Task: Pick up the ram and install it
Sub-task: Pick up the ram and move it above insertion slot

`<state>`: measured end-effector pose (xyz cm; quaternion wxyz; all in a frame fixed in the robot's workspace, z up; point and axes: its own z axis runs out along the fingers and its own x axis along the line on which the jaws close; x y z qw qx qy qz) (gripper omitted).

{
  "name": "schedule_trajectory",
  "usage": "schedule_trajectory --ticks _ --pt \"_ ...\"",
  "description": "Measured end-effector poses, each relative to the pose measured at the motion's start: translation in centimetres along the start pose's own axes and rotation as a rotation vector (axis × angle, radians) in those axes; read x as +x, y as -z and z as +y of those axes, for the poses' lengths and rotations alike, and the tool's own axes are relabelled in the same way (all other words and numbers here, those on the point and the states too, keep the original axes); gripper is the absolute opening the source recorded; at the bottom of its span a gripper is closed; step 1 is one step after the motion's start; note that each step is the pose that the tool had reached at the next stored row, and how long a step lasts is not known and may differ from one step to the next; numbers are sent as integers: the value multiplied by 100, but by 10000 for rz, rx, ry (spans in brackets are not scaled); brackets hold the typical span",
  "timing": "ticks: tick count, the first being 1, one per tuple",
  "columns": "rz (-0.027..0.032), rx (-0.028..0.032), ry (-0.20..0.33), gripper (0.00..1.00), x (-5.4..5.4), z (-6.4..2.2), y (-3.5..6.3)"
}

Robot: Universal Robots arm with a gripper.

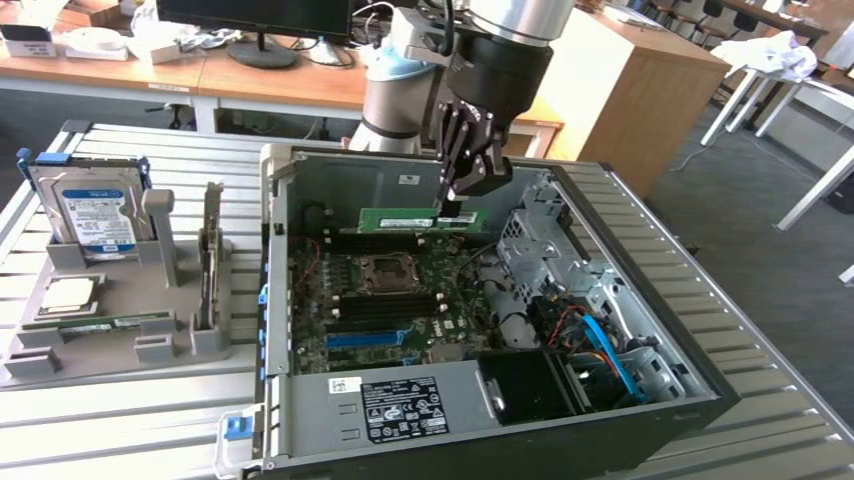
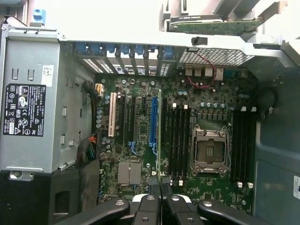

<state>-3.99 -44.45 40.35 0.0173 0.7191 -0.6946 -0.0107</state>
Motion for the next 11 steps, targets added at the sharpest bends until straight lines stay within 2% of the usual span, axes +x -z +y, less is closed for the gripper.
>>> schedule_trajectory --ticks 4,11 --pt "0 0 0 12 -3 -1 0" --pt "0 6 -2 12 -80 -3 0"
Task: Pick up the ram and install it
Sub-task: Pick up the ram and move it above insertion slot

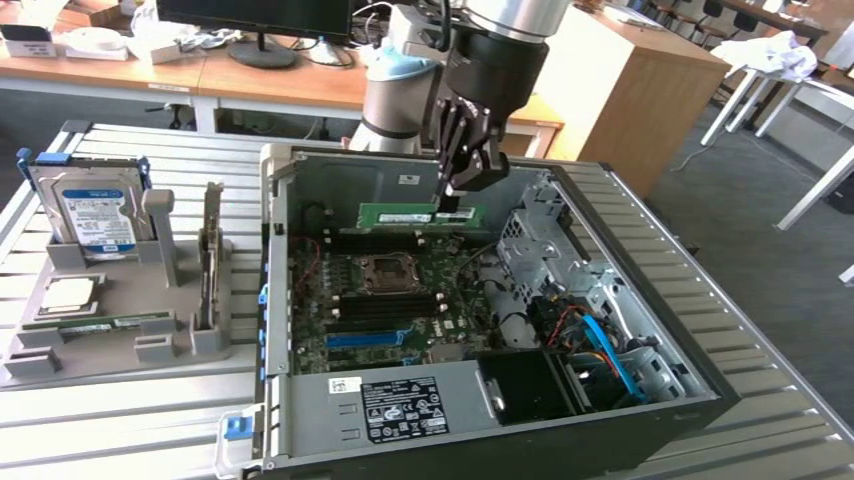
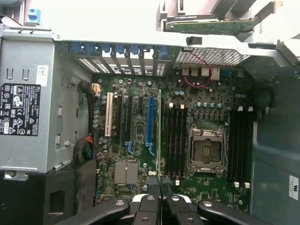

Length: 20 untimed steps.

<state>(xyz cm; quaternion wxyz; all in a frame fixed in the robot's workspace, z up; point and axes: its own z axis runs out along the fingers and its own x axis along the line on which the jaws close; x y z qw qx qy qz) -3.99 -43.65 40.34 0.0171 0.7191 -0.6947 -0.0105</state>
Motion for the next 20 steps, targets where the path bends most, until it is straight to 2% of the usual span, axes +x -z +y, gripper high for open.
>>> schedule_trajectory --ticks 20 --pt "-5 38 -15 12 -297 -10 -4"
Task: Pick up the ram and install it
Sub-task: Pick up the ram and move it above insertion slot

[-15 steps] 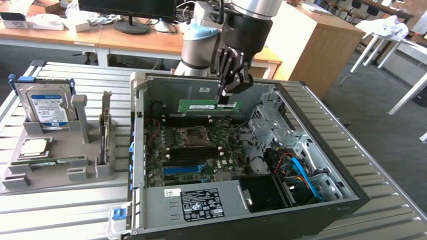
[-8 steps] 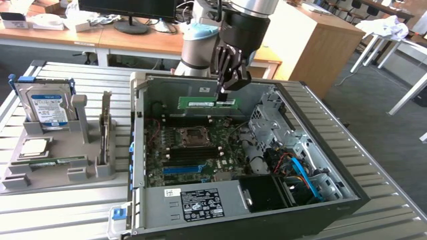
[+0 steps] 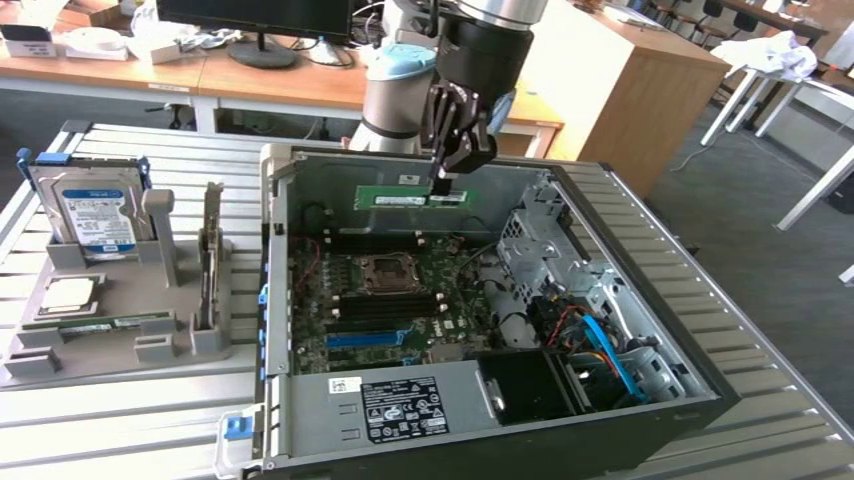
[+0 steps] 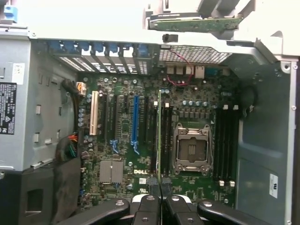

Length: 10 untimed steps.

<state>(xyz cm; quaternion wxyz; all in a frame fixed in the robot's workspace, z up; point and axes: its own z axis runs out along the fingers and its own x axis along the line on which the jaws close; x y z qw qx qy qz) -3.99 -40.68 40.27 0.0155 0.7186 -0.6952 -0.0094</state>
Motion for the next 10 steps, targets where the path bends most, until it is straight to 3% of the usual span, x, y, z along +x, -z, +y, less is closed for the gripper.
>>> schedule_trajectory --ticks 10 --pt "-2 2 0 12 -51 -2 0"
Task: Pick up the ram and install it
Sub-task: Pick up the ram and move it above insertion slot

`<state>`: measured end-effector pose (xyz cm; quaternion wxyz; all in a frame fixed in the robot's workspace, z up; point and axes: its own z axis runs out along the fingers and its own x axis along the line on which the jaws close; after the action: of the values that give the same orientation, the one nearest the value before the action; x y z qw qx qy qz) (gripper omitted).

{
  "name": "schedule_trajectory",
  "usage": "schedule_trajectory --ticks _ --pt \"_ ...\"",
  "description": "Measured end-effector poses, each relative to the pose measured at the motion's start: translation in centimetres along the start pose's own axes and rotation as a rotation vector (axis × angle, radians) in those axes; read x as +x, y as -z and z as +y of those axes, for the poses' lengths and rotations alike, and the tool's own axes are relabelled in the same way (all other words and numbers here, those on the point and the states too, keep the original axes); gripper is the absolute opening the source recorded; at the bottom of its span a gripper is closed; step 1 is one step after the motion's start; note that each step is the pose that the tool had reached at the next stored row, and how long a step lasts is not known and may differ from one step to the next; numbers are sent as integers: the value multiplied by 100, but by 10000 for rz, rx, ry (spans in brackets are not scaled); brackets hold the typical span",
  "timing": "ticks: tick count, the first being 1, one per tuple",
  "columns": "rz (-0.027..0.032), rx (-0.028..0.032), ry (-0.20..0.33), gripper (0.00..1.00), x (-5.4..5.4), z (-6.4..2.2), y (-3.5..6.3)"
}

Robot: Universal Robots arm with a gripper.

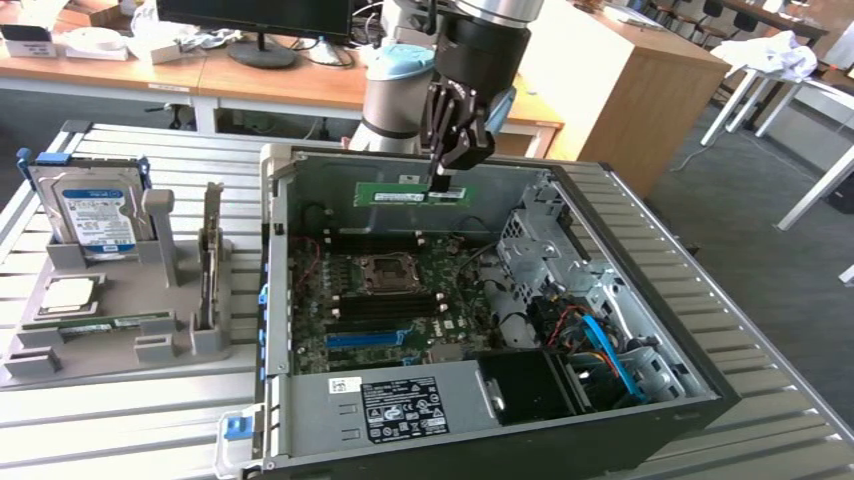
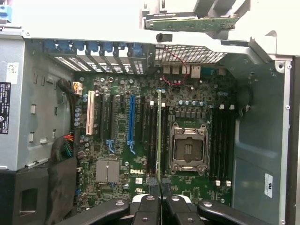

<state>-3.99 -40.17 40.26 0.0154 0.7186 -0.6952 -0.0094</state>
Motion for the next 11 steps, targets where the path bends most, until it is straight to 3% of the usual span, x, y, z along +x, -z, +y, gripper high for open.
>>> schedule_trajectory --ticks 11 --pt "-19 11 0 12 -1 -5 -157"
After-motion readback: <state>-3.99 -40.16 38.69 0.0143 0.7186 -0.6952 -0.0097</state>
